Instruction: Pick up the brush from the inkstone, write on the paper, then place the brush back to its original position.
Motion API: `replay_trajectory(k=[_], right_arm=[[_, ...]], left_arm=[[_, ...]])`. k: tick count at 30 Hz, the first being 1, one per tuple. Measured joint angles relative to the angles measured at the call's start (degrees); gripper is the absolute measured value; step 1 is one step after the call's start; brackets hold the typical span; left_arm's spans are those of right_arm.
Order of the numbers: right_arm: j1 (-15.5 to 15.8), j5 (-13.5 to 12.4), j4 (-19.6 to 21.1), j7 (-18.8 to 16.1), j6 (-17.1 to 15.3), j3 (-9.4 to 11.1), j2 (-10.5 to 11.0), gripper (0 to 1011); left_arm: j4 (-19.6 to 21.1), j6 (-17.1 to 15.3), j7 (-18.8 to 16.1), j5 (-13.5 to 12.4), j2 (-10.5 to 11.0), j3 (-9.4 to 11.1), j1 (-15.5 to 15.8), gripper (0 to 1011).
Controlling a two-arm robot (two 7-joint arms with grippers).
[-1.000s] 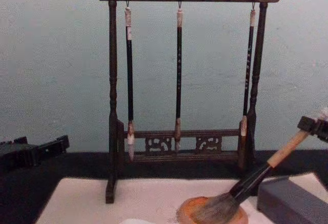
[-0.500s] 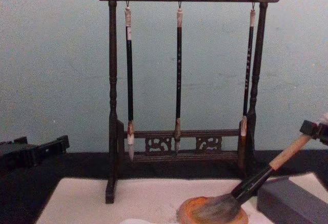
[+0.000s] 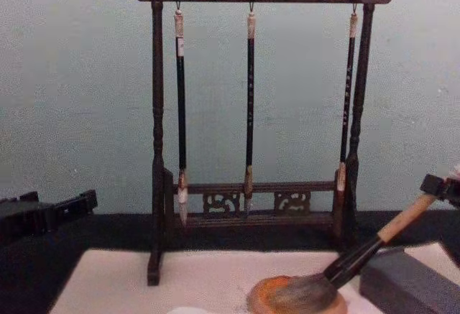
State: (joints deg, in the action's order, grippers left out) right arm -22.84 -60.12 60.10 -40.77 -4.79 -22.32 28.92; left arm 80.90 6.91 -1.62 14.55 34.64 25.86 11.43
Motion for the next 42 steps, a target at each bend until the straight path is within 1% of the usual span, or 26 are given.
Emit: replay_trajectory(k=[3,6,7,8,9,10,11,13,14,15,17,18,20,21,22,24,26,27,29,42], right_arm=[[0.00,-0.01,0.00,-0.06,0.00,-0.02,0.00,164],[0.02,0.06,-0.04,-0.08,-0.05,-0.06,0.00,237],[0.02,0.06,-0.04,-0.10,-0.05,-0.06,0.00,306],[0.01,0.06,-0.04,-0.12,-0.05,-0.06,0.00,306],[0.02,0.06,-0.04,-0.14,-0.05,-0.06,0.00,352],[0.02,0.05,-0.04,-0.15,-0.04,-0.06,0.00,376],[0.02,0.05,-0.04,-0.16,-0.03,-0.06,0.00,446],[0.02,0.04,-0.04,-0.18,-0.02,-0.06,0.00,488],[0.06,0.05,0.03,-0.13,-0.01,-0.04,0.04,536],[0.14,0.07,0.16,-0.07,0.00,-0.02,0.10,554],[0.58,0.40,0.80,0.35,0.05,0.10,0.38,642],[0.72,0.49,1.00,0.48,0.08,0.15,0.48,664],[1.08,0.82,1.61,0.71,0.15,0.27,0.79,746],[1.20,0.90,1.82,0.76,0.16,0.31,0.90,756],[1.47,0.99,2.25,0.79,0.21,0.41,1.09,822],[1.72,1.12,2.76,0.90,0.28,0.52,1.30,861],[2.10,1.26,3.48,1.10,0.39,0.68,1.57,928],[2.23,1.30,3.71,1.15,0.43,0.74,1.65,928],[2.43,1.40,4.11,1.25,0.52,0.84,1.79,1001],[4.90,3.48,9.46,4.73,1.33,1.76,3.65,1008]], left_arm=[[0.00,0.00,0.00,0.00,0.00,0.00,0.00,1002],[0.00,0.00,0.00,0.00,0.00,0.00,0.00,1002],[0.00,0.00,0.00,0.00,0.00,0.00,0.00,1002],[0.00,0.00,0.00,0.00,0.00,0.00,0.00,1000],[0.00,0.00,0.00,0.00,0.00,0.00,0.00,1002],[0.00,0.00,0.00,0.00,0.00,0.00,0.00,1002],[0.00,0.00,0.00,0.00,0.00,0.00,0.00,1002],[0.00,0.00,0.00,0.00,0.00,0.00,0.00,1002],[0.00,0.00,0.00,0.00,0.00,0.00,0.00,1002],[0.00,0.00,0.00,0.00,0.00,0.00,0.00,1000],[0.00,0.00,0.00,0.00,0.00,0.00,0.00,1002],[0.00,0.00,0.00,0.00,0.00,0.00,0.00,1002],[0.00,0.00,0.00,0.00,0.00,0.00,0.00,1002],[0.00,0.00,0.00,0.00,0.00,0.00,0.00,1000],[0.00,0.00,0.00,0.00,0.00,0.00,0.00,1002],[0.00,0.00,0.00,0.00,0.00,0.00,0.00,1002],[0.00,0.00,0.00,0.00,0.00,0.00,0.00,1002],[0.00,0.00,0.00,0.00,0.00,0.00,0.00,1002],[0.00,0.00,0.00,0.00,0.00,0.00,0.01,1002],[0.00,0.00,0.00,0.00,0.00,0.00,0.00,1002]])
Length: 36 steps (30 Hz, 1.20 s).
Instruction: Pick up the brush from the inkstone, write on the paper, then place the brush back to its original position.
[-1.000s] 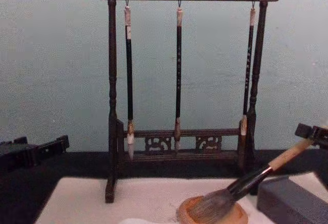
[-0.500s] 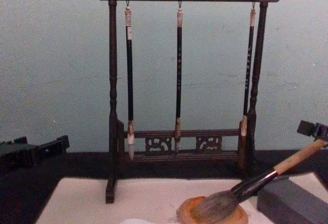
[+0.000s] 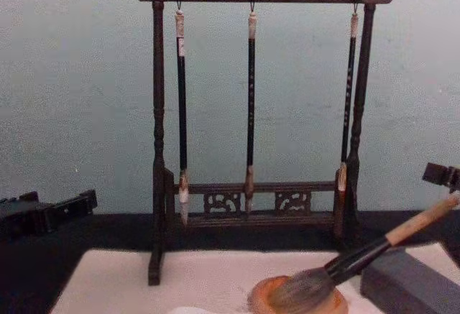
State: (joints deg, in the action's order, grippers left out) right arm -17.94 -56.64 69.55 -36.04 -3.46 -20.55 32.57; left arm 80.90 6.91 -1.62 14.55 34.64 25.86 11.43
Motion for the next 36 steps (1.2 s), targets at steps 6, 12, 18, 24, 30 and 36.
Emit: replay_trajectory(k=[6,12,18,24,30,36], right_arm=[[0.51,1.41,1.04,1.11,0.28,0.02,0.45,1008],[1.19,3.19,2.03,2.86,0.44,0.00,0.78,1008],[1.77,4.43,2.35,3.94,0.32,0.36,0.87,1008],[2.62,5.39,3.02,4.61,0.30,1.01,1.12,1009],[3.54,6.23,3.91,4.98,0.33,1.77,1.57,1008],[4.06,6.79,4.23,5.32,0.33,2.52,1.94,1008]], left_arm=[[0.00,0.00,0.00,0.00,0.00,0.00,0.00,1002],[0.00,0.00,0.00,0.00,0.00,0.00,0.00,1002],[0.00,0.00,0.00,0.00,0.00,0.00,0.00,1002],[0.00,0.00,0.00,0.00,0.00,0.00,0.00,1002],[0.00,0.00,0.00,0.00,0.00,0.00,0.00,1002],[0.00,0.00,0.00,0.00,0.00,0.00,0.00,1002]])
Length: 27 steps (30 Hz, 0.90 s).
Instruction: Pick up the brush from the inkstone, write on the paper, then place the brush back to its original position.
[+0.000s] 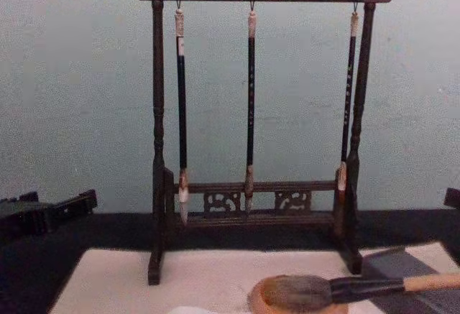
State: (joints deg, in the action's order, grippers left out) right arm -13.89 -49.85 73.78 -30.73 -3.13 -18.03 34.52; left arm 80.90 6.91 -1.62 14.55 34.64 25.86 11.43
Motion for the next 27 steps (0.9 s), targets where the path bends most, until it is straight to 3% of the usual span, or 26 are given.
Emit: replay_trajectory(k=[16,27], right_arm=[[1.59,1.42,0.54,0.38,0.17,2.21,1.00,1008],[4.77,4.14,5.80,2.24,0.86,3.76,3.22,1008]], left_arm=[[0.00,0.00,0.00,0.00,0.00,0.00,0.00,1002],[0.00,0.00,0.00,0.00,0.00,0.00,0.00,1002]])
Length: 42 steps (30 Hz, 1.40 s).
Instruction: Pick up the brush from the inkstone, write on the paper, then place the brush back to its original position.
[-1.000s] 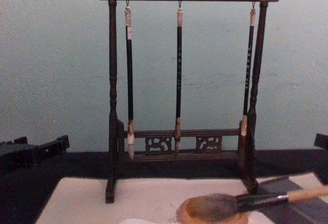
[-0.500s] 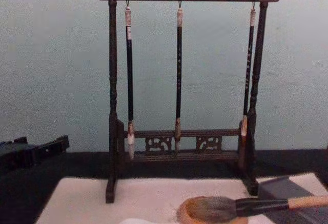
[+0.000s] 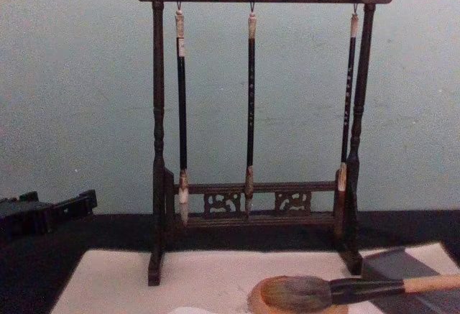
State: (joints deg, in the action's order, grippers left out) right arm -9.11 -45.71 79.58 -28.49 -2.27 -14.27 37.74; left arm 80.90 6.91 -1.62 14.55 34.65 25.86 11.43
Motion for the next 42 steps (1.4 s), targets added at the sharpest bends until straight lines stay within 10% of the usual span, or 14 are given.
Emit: replay_trajectory(k=[18,30,42], right_arm=[[9.33,12.43,15.71,6.95,5.00,2.21,3.57,1008],[14.87,23.00,25.30,8.38,8.45,-0.57,3.90,1008],[16.34,27.38,26.59,6.11,10.06,-3.53,1.62,1008]], left_arm=[[0.00,0.00,0.00,0.00,0.00,0.00,0.00,1002],[0.00,0.00,0.00,0.00,0.00,0.00,0.00,1000],[0.00,0.00,0.00,-0.01,0.00,0.00,0.00,1002]])
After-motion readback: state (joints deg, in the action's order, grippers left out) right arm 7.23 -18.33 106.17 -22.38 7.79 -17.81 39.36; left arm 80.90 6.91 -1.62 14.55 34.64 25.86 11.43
